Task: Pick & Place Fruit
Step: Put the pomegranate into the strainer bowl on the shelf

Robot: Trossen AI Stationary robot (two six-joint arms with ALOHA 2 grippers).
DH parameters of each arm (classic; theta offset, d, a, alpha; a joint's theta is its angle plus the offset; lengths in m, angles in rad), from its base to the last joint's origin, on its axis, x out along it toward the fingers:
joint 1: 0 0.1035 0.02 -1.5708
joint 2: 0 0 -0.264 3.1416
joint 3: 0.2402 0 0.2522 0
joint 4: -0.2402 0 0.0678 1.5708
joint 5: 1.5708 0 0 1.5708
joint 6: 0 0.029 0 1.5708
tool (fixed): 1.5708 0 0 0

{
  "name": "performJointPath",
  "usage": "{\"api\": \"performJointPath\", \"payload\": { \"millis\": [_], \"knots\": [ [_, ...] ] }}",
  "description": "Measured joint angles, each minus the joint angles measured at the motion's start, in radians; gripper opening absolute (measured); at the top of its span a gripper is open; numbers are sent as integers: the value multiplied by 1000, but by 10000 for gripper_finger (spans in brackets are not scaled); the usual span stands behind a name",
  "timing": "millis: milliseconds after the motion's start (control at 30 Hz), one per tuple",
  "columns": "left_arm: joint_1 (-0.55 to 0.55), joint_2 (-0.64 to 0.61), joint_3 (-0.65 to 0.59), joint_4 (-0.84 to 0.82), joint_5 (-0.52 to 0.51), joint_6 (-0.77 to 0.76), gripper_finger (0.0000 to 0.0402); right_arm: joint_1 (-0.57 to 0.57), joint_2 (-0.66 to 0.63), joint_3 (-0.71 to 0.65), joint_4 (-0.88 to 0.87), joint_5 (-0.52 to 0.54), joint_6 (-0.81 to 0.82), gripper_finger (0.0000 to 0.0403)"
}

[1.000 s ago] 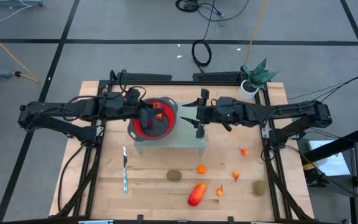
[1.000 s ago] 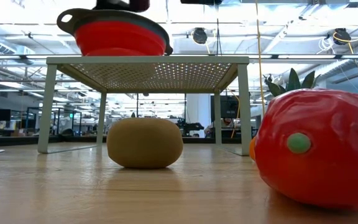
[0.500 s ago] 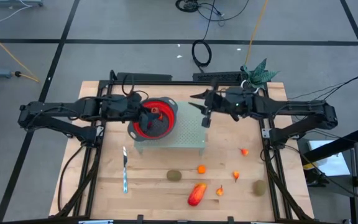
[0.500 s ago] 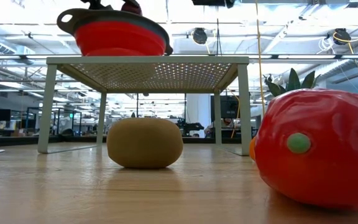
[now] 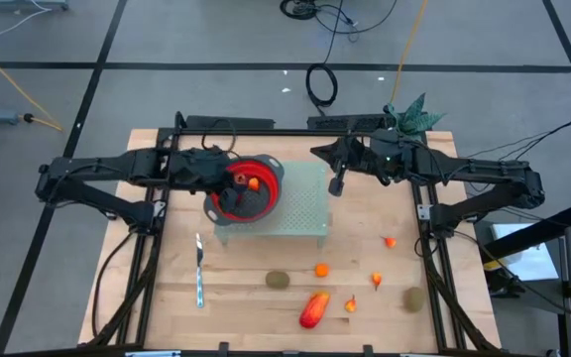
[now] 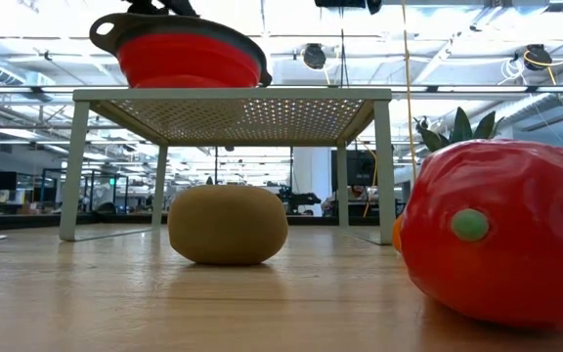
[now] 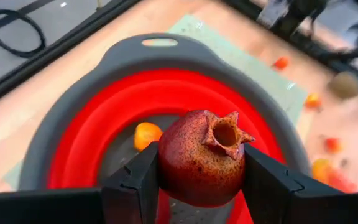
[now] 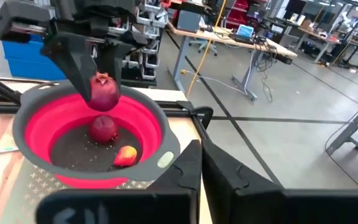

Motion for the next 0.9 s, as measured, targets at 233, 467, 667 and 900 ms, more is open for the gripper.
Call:
{"api": "performJointPath", "payload": {
  "millis": [233, 467, 667, 900],
  "knots": [
    [0, 113, 112, -150, -6, 86, 175, -9, -9, -35, 9, -56, 6, 1],
    [2, 170, 145, -200, 19, 107, 175, -54, -82, -164, 122, -192, 49, 1],
    [8, 168, 145, -194, 37, 90, 175, -60, -219, -324, 202, -210, 49, 1],
    [32, 168, 145, -192, 63, 82, 175, -60, -412, -527, 306, -210, 151, 1]
  ]
}}
